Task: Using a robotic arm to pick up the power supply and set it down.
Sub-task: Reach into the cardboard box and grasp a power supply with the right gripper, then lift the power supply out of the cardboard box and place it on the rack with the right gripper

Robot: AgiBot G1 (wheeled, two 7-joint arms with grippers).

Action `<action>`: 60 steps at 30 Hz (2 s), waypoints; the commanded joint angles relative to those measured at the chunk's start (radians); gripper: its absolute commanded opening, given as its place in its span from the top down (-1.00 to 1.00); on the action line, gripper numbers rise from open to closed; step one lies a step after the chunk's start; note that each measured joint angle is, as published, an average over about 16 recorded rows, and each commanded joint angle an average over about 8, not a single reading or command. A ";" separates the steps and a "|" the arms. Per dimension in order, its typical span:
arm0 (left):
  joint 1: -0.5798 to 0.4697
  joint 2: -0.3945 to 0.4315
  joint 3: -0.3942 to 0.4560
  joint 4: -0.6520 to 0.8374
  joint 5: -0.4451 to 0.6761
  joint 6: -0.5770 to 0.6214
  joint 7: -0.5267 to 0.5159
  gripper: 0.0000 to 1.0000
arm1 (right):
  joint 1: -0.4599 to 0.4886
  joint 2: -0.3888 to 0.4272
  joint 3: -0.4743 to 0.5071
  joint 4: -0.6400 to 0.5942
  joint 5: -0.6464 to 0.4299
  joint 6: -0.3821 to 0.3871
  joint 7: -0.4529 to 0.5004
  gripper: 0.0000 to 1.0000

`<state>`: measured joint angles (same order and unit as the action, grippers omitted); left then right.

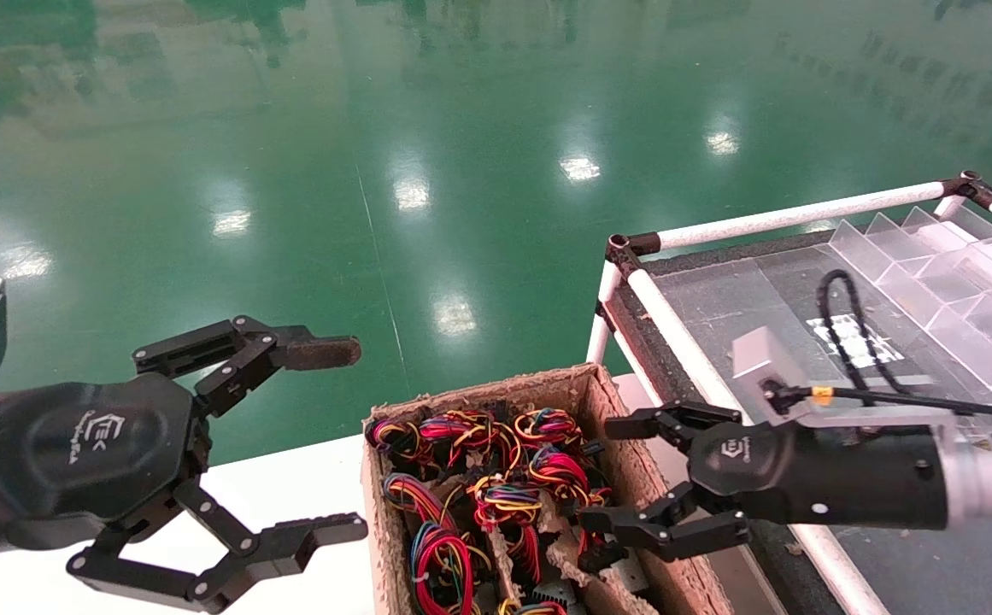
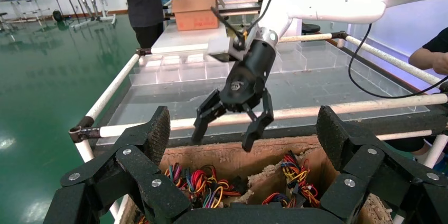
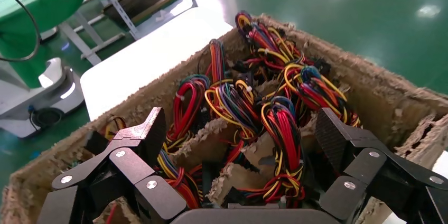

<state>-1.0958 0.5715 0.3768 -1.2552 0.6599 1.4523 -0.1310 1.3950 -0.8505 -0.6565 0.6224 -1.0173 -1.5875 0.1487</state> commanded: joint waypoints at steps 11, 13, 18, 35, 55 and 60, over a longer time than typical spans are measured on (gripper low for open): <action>0.000 0.000 0.000 0.000 0.000 0.000 0.000 -1.00 | 0.060 -0.088 -0.112 -0.163 -0.014 0.004 -0.122 0.90; 0.000 0.000 0.000 0.000 0.000 0.000 0.000 -1.00 | 0.069 -0.101 -0.125 -0.187 -0.017 0.005 -0.145 1.00; 0.000 0.000 0.000 0.000 0.000 0.000 0.000 -1.00 | 0.089 -0.126 -0.151 -0.244 -0.020 0.006 -0.196 1.00; 0.000 0.000 0.000 0.000 0.000 0.000 0.000 -1.00 | 0.105 -0.164 -0.214 -0.329 0.014 0.002 -0.283 1.00; 0.000 0.000 0.000 0.000 0.000 0.000 0.000 -1.00 | 0.112 -0.172 -0.274 -0.384 0.045 0.005 -0.351 1.00; 0.000 0.000 0.000 0.000 0.000 0.000 0.000 -1.00 | 0.115 -0.172 -0.280 -0.390 0.059 0.004 -0.381 1.00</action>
<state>-1.0959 0.5714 0.3771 -1.2552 0.6597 1.4522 -0.1309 1.5102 -1.0182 -0.9342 0.2365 -0.9544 -1.5837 -0.2334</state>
